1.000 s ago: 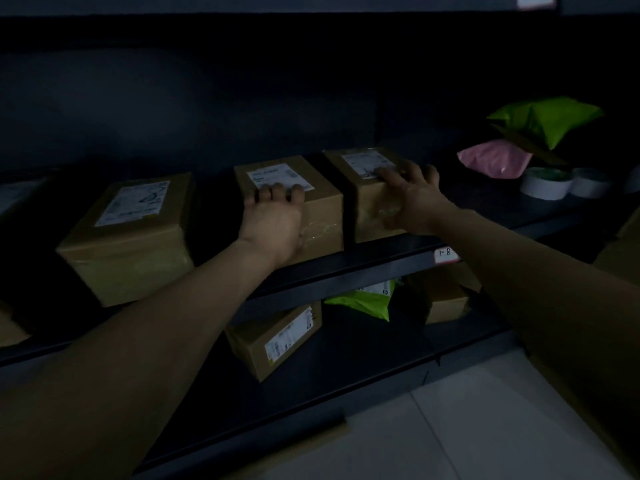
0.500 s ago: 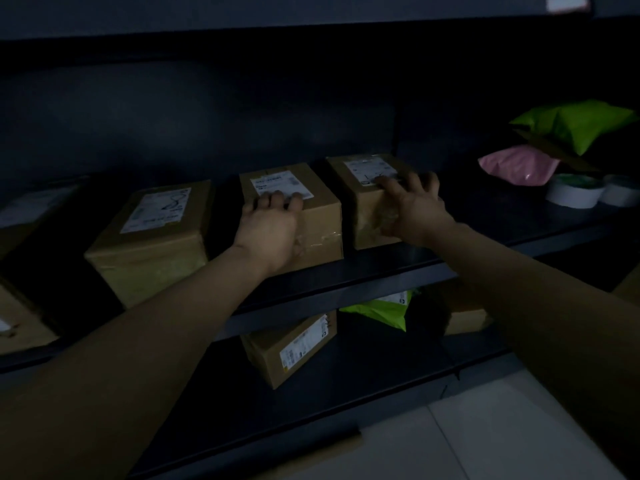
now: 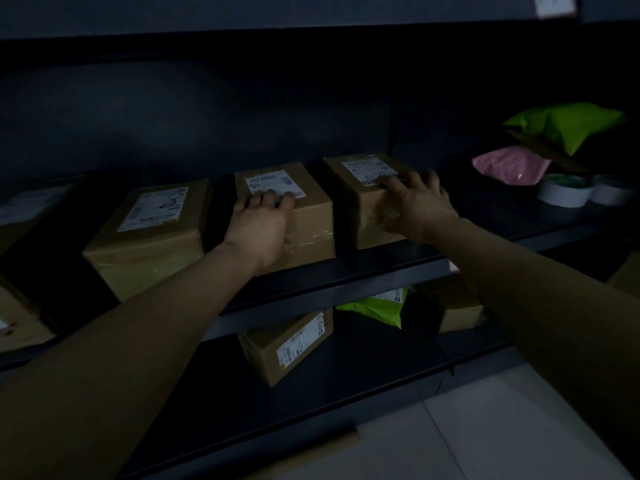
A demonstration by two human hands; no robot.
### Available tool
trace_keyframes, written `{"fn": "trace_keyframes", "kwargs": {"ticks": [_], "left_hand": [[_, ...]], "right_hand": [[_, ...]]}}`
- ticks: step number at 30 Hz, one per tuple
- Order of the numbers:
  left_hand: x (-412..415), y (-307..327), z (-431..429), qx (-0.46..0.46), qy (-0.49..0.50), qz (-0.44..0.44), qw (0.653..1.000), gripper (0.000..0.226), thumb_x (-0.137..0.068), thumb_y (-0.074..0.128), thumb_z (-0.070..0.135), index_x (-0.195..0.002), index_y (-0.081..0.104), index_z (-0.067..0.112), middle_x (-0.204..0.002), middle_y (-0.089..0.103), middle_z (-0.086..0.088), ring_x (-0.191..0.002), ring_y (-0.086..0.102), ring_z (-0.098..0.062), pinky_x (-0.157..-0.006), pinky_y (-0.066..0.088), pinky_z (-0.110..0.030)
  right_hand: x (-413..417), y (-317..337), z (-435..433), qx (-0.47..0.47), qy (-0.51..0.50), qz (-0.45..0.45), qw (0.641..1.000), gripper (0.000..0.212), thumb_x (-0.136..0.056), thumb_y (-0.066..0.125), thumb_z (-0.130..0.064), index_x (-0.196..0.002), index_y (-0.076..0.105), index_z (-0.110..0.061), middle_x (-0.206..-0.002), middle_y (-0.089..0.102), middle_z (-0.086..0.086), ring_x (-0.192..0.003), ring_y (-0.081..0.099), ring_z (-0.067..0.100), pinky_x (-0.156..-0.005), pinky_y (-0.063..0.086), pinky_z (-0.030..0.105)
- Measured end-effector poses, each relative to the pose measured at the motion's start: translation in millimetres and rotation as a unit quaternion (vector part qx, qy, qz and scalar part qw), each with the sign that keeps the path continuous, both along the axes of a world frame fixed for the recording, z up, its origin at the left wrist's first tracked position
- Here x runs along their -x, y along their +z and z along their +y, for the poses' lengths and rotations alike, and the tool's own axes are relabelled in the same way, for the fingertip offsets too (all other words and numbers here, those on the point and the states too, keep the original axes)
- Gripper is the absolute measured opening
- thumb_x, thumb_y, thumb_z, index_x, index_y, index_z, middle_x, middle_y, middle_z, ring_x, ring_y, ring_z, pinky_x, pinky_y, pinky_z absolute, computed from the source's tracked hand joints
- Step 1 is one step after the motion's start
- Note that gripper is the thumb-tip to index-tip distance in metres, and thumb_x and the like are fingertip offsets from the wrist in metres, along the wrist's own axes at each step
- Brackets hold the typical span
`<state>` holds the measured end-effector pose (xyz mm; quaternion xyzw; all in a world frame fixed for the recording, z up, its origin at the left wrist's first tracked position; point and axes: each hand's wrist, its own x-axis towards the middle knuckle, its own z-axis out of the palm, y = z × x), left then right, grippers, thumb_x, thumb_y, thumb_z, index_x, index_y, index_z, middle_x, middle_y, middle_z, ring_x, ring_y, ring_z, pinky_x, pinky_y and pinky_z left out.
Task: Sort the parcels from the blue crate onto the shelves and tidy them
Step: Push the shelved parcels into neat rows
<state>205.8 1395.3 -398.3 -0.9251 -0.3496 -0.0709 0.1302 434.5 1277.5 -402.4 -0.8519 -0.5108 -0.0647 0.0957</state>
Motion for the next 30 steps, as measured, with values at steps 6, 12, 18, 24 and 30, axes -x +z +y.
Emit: {"fn": "trace_keyframes", "kwargs": {"ticks": [6,12,18,24,30], "left_hand": [[2,3,-6,0.006,0.001,-0.005,1.000,0.089,-0.081,0.066,0.043,-0.147,0.014,0.017,-0.150,0.024,-0.012,-0.139,0.021,-0.030,-0.114,0.015,-0.047],[-15,0,-35,-0.043,-0.088,-0.075,0.992,0.080,-0.086,0.062,0.036,-0.147,0.016,0.012,-0.148,0.028,-0.010,-0.138,0.024,-0.027,-0.115,0.013,-0.043],[-41,0,-54,-0.049,-0.121,-0.057,0.990,0.074,-0.088,0.061,0.034,-0.146,0.021,0.012,-0.150,0.027,-0.011,-0.136,0.027,-0.027,-0.115,0.011,-0.042],[-28,-2,-45,-0.077,-0.043,-0.040,0.995,0.071,-0.089,0.057,0.035,-0.145,0.023,0.011,-0.145,0.031,-0.013,-0.136,0.023,-0.030,-0.113,0.007,-0.048],[-9,-11,-24,-0.055,-0.002,-0.041,0.998,0.073,-0.088,0.058,0.037,-0.145,0.020,0.013,-0.144,0.032,-0.011,-0.134,0.027,-0.029,-0.113,0.013,-0.046]], "right_hand": [[-2,11,-10,0.017,0.012,0.015,1.000,0.089,-0.087,0.066,-0.042,-0.153,0.006,-0.039,-0.160,0.009,0.007,-0.145,0.000,0.040,-0.117,0.010,0.054],[-18,27,-36,-0.177,0.002,0.045,0.983,0.050,-0.098,0.051,-0.023,-0.144,0.040,-0.005,-0.143,0.044,0.022,-0.134,0.034,0.038,-0.108,0.031,0.042],[-16,31,-43,-0.140,0.008,0.036,0.989,0.058,-0.094,0.056,-0.034,-0.145,0.039,-0.010,-0.144,0.042,0.017,-0.136,0.030,0.036,-0.109,0.031,0.043],[3,28,-17,-0.054,-0.004,0.073,0.996,0.088,-0.082,0.057,-0.067,-0.153,0.018,-0.034,-0.159,0.011,0.011,-0.144,0.004,0.039,-0.115,0.015,0.055],[17,30,5,-0.009,-0.017,0.069,0.997,0.093,-0.076,0.053,-0.078,-0.152,0.018,-0.039,-0.160,0.003,0.006,-0.145,-0.001,0.040,-0.116,0.007,0.057]]}}
